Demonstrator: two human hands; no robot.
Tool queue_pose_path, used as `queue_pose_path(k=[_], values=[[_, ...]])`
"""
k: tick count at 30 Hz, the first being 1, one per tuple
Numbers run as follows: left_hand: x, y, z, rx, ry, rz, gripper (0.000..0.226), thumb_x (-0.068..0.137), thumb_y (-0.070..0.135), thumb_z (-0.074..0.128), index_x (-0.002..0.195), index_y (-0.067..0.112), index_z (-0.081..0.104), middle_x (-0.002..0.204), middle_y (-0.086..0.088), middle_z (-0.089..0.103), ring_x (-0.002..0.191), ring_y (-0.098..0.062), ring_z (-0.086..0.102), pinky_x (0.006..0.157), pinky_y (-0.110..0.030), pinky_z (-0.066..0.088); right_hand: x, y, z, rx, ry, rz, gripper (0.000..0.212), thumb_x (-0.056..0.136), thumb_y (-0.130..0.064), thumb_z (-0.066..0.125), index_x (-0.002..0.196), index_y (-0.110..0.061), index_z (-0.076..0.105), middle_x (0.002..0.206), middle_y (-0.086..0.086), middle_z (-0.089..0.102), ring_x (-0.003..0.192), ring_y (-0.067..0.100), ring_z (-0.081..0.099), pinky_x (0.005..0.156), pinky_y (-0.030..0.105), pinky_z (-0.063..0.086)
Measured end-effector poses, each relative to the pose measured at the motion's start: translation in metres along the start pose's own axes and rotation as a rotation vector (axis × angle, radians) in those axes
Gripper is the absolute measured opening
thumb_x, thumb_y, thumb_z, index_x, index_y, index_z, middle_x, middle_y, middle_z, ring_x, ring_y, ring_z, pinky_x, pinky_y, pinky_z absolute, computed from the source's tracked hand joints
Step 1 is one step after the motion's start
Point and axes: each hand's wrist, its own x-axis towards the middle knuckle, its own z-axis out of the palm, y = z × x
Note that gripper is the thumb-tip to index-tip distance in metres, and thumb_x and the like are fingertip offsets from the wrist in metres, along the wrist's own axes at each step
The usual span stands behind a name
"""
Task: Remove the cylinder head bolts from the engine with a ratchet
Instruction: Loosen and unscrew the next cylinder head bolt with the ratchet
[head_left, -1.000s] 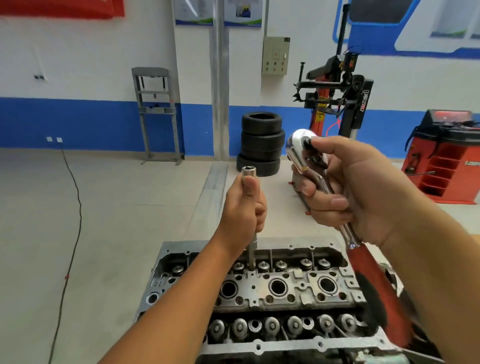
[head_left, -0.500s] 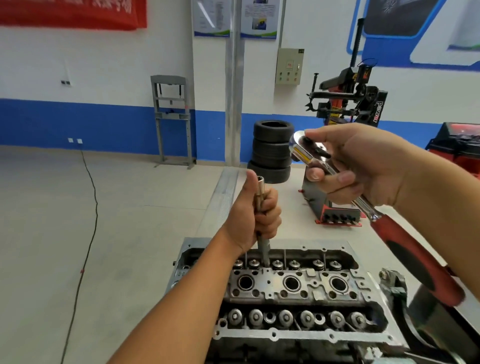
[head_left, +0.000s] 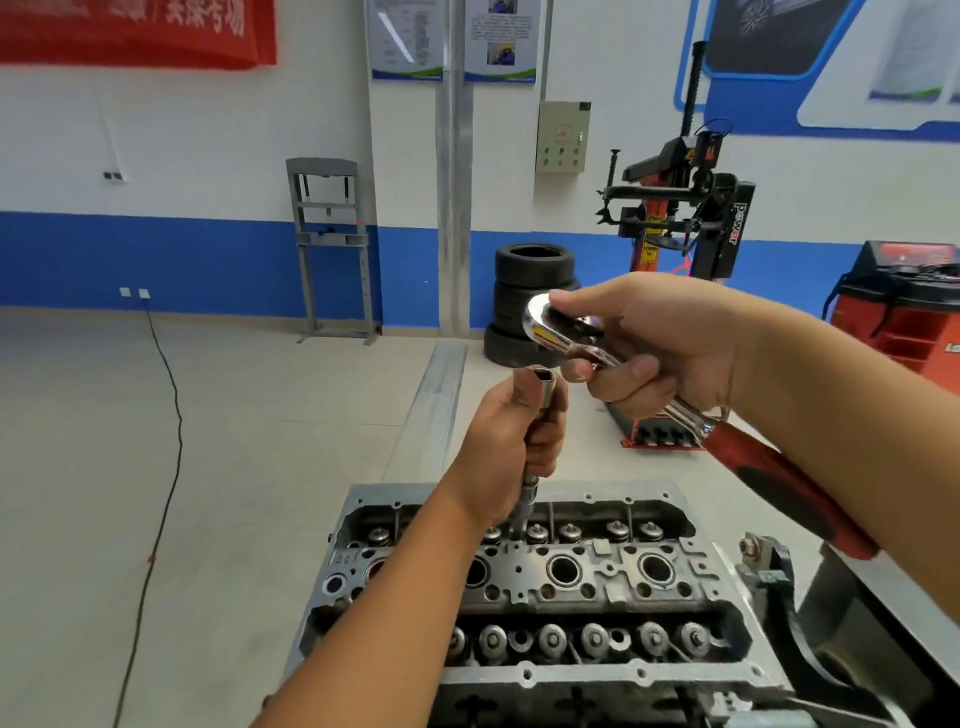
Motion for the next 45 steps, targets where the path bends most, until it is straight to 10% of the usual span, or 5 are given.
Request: queue_pose_path(k=[18,29,45], values=[[-0.004,-0.003,-0.003,-0.007,0.065,0.067,0.06,0.08,0.083,0.059,0.084,0.023,0.06,0.064,0.006,0.033,0.053,-0.01,0.021,0.048,-0.027,0.016,0.011,0.008,0.001,0.014,-0.196,0.016,0.016,0.109,-0.033,0.043,0.114,-0.031,0.057,0.061,0.003,0.04,0.032,0.005,0.024,0.034,0.009,0.025],[0.001,-0.007,-0.008,-0.039,-0.026,-0.007,0.044,0.099,0.058,0.041,0.089,0.021,0.064,0.066,0.005,0.035,0.057,-0.013,0.019,0.052,-0.032,0.012,0.012,-0.036,-0.01,-0.509,-0.178,0.175,0.031,0.11,-0.039,0.04,0.127,-0.031,0.064,0.062,0.004,0.042,0.038,0.01,0.024,0.038,0.013,0.027],[0.004,-0.011,-0.003,0.168,0.167,0.176,0.035,0.107,0.049,0.033,0.088,0.03,0.056,0.063,0.01,0.033,0.051,-0.01,0.024,0.043,-0.026,0.02,0.009,-0.005,0.042,0.125,0.244,0.147,0.024,0.111,-0.038,0.04,0.102,-0.018,0.05,0.054,-0.001,0.039,0.03,0.006,0.032,0.027,0.016,0.026]])
